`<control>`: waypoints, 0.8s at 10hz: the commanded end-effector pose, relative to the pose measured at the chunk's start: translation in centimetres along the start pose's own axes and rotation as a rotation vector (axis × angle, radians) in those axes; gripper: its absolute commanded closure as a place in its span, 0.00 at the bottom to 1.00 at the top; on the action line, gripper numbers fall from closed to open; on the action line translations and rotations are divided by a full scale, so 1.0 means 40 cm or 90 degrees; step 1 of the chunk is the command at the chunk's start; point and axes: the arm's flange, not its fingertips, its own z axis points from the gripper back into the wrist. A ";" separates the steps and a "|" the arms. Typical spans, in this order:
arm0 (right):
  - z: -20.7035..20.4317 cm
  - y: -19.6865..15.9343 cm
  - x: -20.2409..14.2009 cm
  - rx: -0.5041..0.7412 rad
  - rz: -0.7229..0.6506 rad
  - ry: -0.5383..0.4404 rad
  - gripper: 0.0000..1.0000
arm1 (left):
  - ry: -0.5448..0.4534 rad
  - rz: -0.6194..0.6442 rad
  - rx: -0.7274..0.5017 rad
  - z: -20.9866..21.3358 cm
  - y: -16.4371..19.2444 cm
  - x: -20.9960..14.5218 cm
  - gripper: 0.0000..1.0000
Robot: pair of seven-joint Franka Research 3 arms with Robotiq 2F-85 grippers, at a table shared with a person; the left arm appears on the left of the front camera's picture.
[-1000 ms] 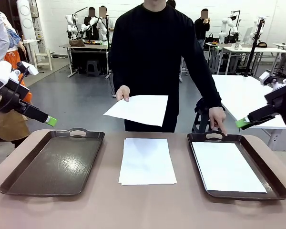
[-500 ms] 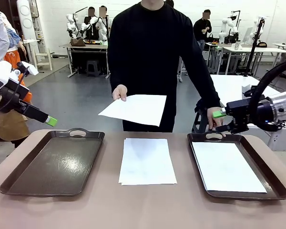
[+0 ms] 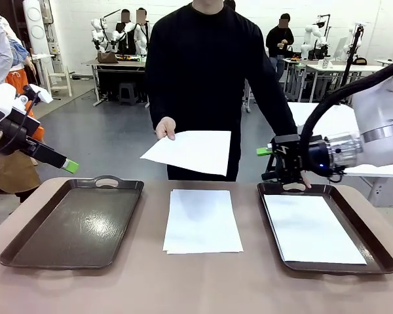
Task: Sort the A4 documents.
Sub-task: Receive the A4 Paper.
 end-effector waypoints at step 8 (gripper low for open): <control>-0.212 0.023 0.117 0.152 -0.123 -0.002 0.00 | -0.001 0.002 -0.001 0.000 0.003 -0.001 0.00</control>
